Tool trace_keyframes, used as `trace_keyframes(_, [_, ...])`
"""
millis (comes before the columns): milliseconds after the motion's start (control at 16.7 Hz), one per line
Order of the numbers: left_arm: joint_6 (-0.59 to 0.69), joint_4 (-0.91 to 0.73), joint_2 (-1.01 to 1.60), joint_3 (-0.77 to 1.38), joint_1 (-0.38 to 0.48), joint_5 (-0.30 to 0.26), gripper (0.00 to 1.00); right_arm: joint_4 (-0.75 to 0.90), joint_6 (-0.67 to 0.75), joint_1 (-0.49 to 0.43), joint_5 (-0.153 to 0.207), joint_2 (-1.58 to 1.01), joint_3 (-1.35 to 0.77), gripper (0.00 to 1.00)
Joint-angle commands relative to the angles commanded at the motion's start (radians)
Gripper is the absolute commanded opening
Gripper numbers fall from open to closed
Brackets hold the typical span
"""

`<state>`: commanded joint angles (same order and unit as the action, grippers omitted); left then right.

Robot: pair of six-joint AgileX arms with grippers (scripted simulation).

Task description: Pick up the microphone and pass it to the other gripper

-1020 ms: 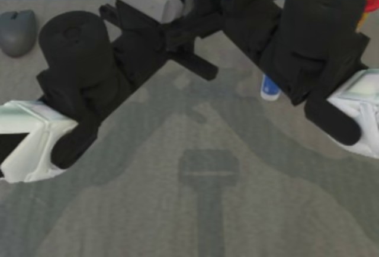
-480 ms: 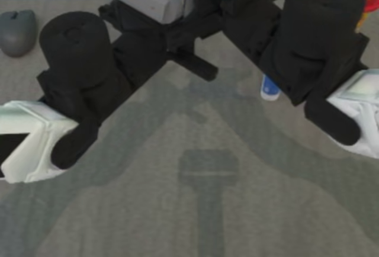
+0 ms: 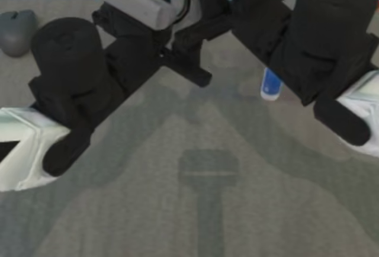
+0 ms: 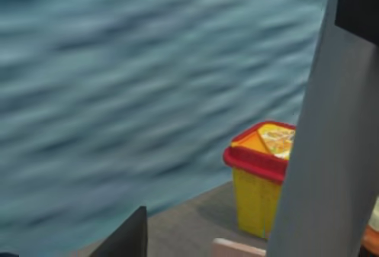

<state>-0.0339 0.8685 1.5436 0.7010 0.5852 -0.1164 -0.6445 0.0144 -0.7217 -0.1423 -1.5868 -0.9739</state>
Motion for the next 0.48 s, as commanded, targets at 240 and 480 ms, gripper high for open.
trace_keyframes(240, [0.001, -0.02, -0.173, -0.143, -0.03, -0.014, 1.0, 0.001, 0.004, 0.059, 0.065, 0.068, 0.065, 0.0])
trace_keyframes(480, [0.001, -0.028, -0.245, -0.211, -0.045, -0.022, 1.0, 0.0, 0.006, 0.091, 0.1, 0.103, 0.099, 0.0])
